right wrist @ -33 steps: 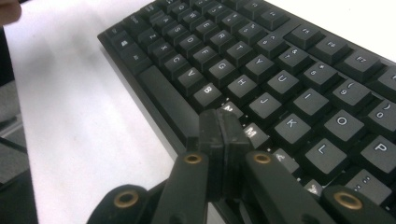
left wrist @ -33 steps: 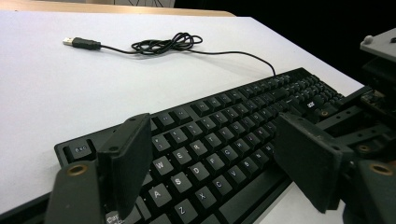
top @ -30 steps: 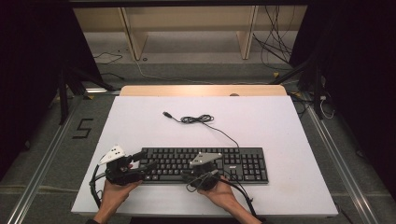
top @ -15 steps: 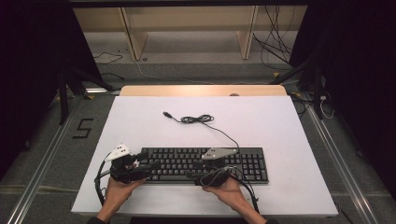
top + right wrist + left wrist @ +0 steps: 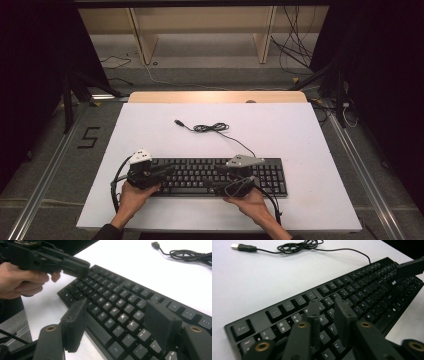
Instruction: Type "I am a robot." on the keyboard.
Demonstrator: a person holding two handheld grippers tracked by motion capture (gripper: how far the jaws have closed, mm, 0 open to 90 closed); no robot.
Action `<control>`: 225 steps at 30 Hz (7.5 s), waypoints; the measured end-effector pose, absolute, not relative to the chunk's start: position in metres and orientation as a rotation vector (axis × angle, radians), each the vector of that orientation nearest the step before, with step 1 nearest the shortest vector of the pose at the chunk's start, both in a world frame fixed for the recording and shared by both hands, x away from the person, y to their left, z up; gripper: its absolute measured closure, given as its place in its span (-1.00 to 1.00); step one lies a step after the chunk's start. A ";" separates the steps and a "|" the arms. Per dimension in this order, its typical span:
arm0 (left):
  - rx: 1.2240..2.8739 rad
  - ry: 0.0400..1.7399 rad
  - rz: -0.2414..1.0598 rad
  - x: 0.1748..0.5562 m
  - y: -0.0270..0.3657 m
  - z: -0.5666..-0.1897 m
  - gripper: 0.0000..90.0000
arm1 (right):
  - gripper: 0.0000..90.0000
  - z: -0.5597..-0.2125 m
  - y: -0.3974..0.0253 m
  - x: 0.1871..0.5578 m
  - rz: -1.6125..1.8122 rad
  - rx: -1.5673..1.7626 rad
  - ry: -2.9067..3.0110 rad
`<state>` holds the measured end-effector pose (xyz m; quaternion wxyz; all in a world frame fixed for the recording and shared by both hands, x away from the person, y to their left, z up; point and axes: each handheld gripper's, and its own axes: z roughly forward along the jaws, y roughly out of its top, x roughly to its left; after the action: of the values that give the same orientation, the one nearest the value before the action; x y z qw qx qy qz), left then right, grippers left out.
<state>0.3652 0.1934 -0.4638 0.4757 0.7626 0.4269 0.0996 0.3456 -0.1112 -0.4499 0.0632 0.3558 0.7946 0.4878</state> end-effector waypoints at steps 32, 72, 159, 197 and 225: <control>2.061 1.064 0.195 0.386 0.167 -0.480 0.98 | -0.29 -0.445 -0.114 0.346 1.488 1.069 2.348; 1.769 1.022 0.179 0.348 0.204 -0.457 -0.36 | -0.07 -0.451 -0.109 0.363 1.427 1.093 2.366; 1.781 1.007 0.193 0.335 0.207 -0.459 -0.43 | 1.00 -0.478 -0.083 0.393 1.154 1.153 2.490; 1.769 1.018 0.213 0.335 0.211 -0.458 -0.43 | 0.01 -0.459 -0.085 0.379 1.373 1.105 2.474; 1.740 1.047 0.249 0.337 0.219 -0.457 -0.42 | 0.96 -0.467 -0.057 0.369 1.334 1.005 2.565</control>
<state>0.3368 0.2192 -0.4568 0.5210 0.7260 0.4367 0.1040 0.3691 -0.0570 -0.4673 0.0403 0.3281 0.8373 0.4355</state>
